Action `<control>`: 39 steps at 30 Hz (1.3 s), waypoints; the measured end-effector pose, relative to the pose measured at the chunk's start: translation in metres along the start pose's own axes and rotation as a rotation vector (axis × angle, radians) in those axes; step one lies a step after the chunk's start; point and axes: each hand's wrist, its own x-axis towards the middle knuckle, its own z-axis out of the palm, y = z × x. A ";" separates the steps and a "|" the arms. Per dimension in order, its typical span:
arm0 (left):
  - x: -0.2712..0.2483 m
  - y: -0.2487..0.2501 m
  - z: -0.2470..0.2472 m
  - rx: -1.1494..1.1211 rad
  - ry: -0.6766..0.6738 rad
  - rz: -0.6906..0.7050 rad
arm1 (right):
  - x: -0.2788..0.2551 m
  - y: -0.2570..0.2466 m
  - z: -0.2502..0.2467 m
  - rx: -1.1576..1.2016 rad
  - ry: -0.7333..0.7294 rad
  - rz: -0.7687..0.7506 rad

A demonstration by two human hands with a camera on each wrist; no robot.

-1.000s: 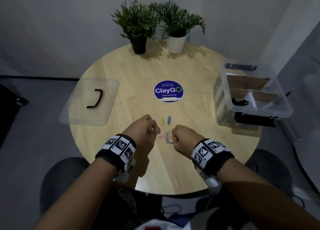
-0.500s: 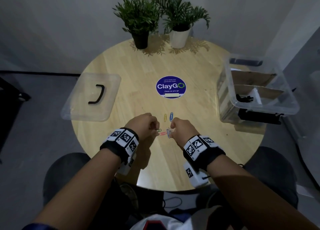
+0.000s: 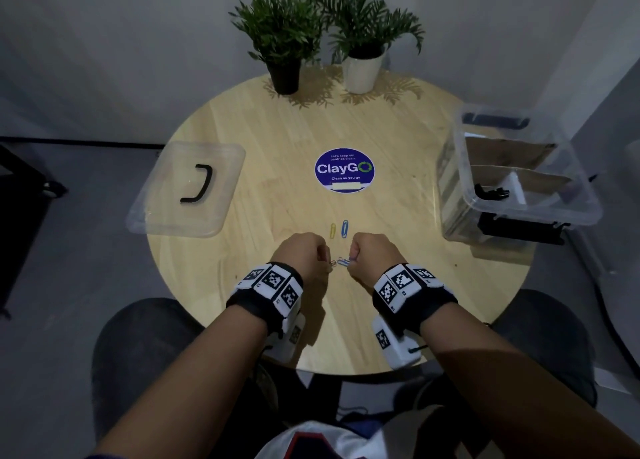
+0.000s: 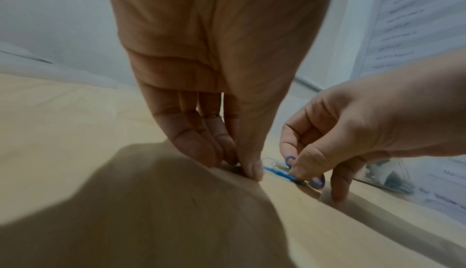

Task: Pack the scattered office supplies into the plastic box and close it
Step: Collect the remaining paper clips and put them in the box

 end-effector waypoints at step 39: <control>0.052 0.025 -0.006 -0.088 0.096 -0.236 | 0.024 0.031 -0.037 0.049 0.065 -0.178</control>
